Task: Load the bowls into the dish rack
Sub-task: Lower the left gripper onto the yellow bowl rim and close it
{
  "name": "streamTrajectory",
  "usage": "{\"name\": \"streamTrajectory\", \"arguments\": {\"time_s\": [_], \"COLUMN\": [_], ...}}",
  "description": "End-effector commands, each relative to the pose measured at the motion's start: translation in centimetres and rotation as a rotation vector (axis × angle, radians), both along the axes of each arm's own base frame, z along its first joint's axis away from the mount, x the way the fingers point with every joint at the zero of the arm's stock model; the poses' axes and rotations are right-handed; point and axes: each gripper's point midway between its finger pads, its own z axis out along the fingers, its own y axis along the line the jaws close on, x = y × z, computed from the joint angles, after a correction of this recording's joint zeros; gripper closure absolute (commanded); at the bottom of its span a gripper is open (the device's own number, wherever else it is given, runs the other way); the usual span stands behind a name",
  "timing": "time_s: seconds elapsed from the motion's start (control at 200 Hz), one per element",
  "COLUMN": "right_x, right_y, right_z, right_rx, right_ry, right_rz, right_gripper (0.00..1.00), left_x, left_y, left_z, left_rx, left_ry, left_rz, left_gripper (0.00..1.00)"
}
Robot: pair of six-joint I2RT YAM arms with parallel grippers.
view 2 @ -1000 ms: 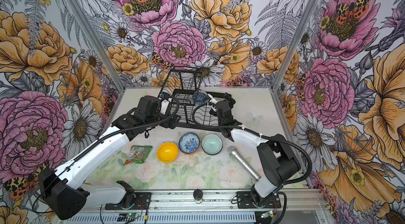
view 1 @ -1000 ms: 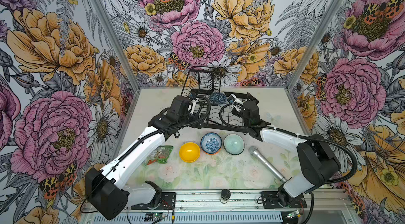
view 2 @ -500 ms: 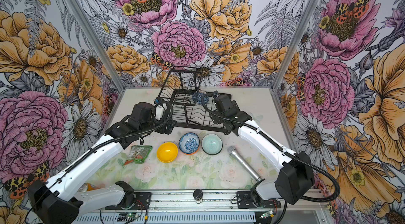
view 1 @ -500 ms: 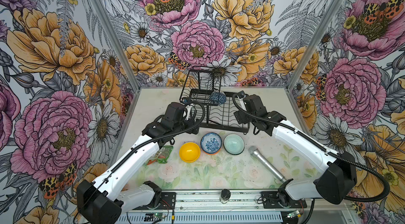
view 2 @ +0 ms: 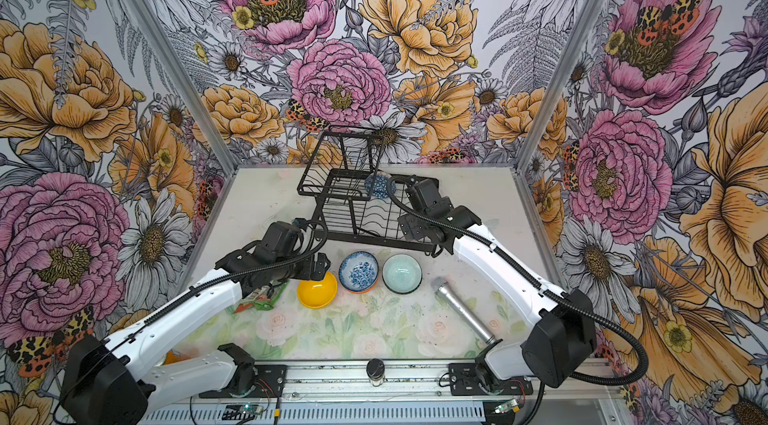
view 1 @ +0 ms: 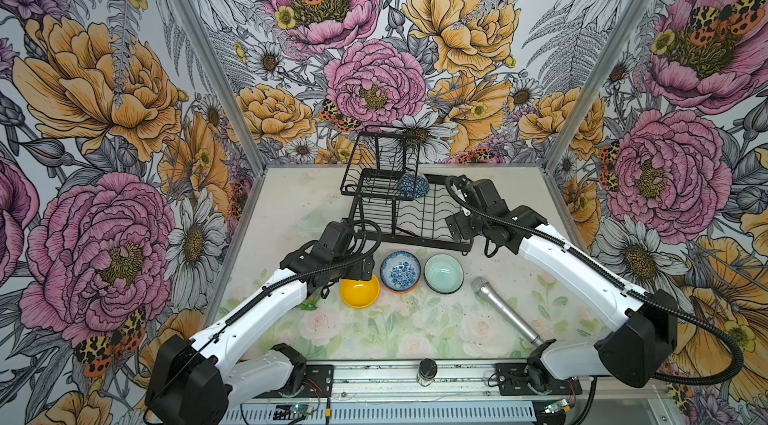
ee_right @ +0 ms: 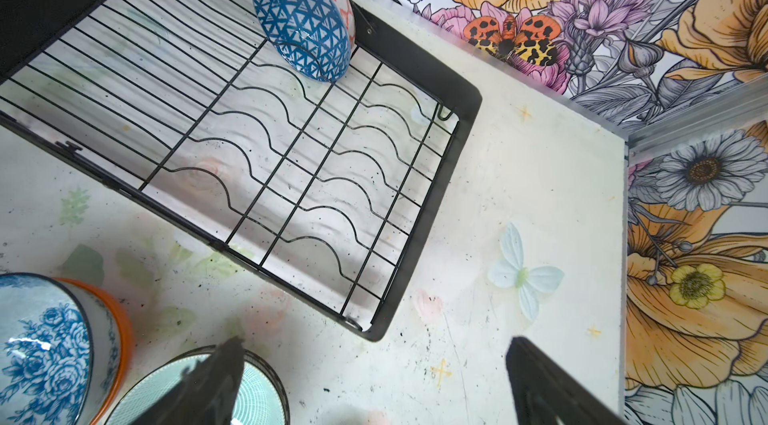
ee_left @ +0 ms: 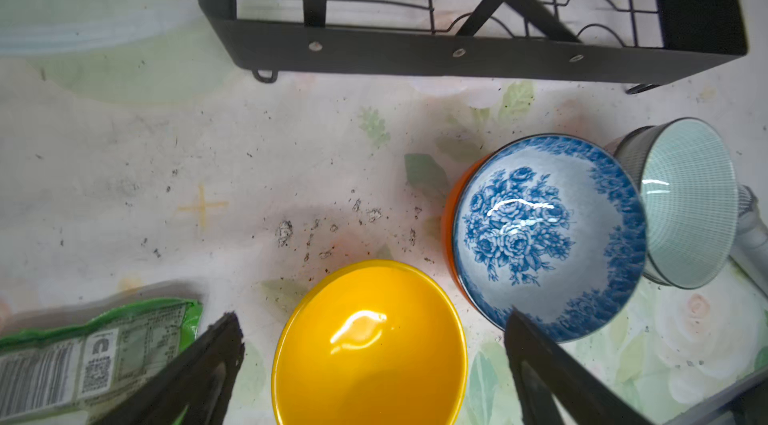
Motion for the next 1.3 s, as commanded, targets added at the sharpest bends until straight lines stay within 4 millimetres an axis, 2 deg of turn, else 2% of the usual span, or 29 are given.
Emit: {"name": "streamTrajectory", "arguments": {"time_s": [0.0, 0.32, 0.59, 0.806, 1.011, 1.291], "right_x": [0.0, 0.2, 0.7, 0.9, 0.9, 0.8], "right_y": [0.2, 0.2, 0.2, 0.2, 0.2, 0.2], "right_z": [0.3, -0.5, -1.1, -1.1, -1.4, -1.6], "right_rx": [0.015, 0.003, 0.004, 0.012, 0.009, 0.019], "right_ry": [0.003, 0.021, 0.036, 0.04, 0.047, 0.052], "right_rz": [-0.008, -0.005, -0.009, -0.01, -0.006, -0.007], "right_gripper": [0.01, 0.01, 0.01, 0.01, 0.0, 0.01], "left_x": [-0.4, -2.0, -2.3, -2.6, -2.4, -1.7], "left_y": [1.3, 2.9, 2.5, 2.7, 2.9, 3.6], "left_z": [-0.9, -4.9, -5.8, -7.3, -7.6, -7.6], "left_rx": [-0.017, 0.026, 0.024, 0.058, 0.087, 0.131], "left_ry": [0.029, 0.133, 0.173, 0.225, 0.226, 0.199], "left_rz": [0.118, 0.203, 0.183, 0.183, 0.171, 0.193], "left_gripper": [0.03, 0.14, 0.27, 0.45, 0.58, 0.99]}}
